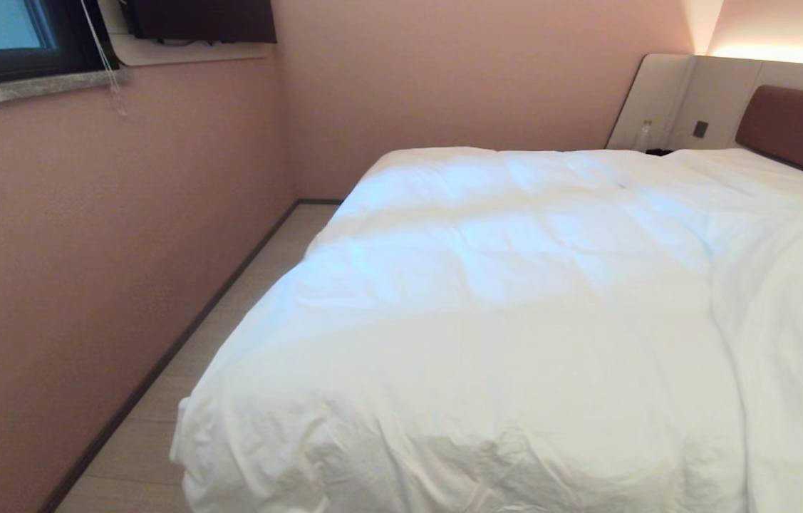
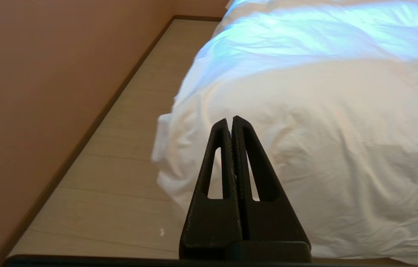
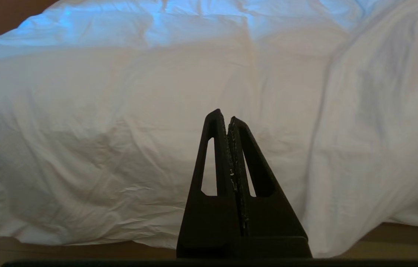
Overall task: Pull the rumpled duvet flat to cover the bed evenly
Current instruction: Hold the folded corner of the quilt
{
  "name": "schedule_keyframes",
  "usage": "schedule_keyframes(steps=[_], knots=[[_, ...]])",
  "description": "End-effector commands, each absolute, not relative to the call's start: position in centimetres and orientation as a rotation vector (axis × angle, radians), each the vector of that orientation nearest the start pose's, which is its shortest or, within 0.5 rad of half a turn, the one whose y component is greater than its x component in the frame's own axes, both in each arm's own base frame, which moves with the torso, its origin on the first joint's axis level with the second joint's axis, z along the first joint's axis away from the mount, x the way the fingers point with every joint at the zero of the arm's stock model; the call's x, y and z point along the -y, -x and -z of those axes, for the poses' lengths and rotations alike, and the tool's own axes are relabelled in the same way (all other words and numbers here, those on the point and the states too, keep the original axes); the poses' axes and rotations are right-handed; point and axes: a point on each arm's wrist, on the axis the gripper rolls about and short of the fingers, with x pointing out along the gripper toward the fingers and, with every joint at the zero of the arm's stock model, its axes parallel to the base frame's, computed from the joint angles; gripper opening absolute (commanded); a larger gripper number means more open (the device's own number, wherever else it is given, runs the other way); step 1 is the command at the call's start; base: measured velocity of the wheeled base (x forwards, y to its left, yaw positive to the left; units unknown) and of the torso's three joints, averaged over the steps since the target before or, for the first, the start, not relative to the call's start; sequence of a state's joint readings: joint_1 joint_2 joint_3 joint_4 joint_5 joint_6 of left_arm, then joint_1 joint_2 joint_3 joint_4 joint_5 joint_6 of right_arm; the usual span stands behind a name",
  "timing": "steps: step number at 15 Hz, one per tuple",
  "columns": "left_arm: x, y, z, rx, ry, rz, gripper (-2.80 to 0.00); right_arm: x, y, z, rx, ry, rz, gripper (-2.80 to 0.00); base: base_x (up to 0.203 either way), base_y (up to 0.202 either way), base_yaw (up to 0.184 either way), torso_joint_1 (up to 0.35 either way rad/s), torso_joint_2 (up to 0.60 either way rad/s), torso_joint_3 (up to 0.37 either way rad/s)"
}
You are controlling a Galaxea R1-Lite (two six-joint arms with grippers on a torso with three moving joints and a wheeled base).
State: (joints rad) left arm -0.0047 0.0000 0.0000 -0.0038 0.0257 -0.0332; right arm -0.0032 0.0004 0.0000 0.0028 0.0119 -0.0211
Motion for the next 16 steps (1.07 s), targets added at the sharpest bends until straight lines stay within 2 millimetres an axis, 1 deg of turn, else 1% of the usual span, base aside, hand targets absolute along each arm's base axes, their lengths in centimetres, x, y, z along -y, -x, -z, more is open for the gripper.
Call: schedule_keyframes(steps=[1,16], knots=[[-0.07,2.28,-7.6,0.005,0.034,-0.02,-2.8,-0.03,2.28,-7.52,-0.003,0.021,-0.009,-2.8,0.0,-0.194,0.001,0.006,0.0,0.001],[-0.07,2.28,-7.61,0.007,0.035,-0.021,-2.8,-0.03,2.28,-7.53,-0.001,0.021,-0.009,-2.8,0.0,-0.194,0.0,0.002,0.0,0.002]])
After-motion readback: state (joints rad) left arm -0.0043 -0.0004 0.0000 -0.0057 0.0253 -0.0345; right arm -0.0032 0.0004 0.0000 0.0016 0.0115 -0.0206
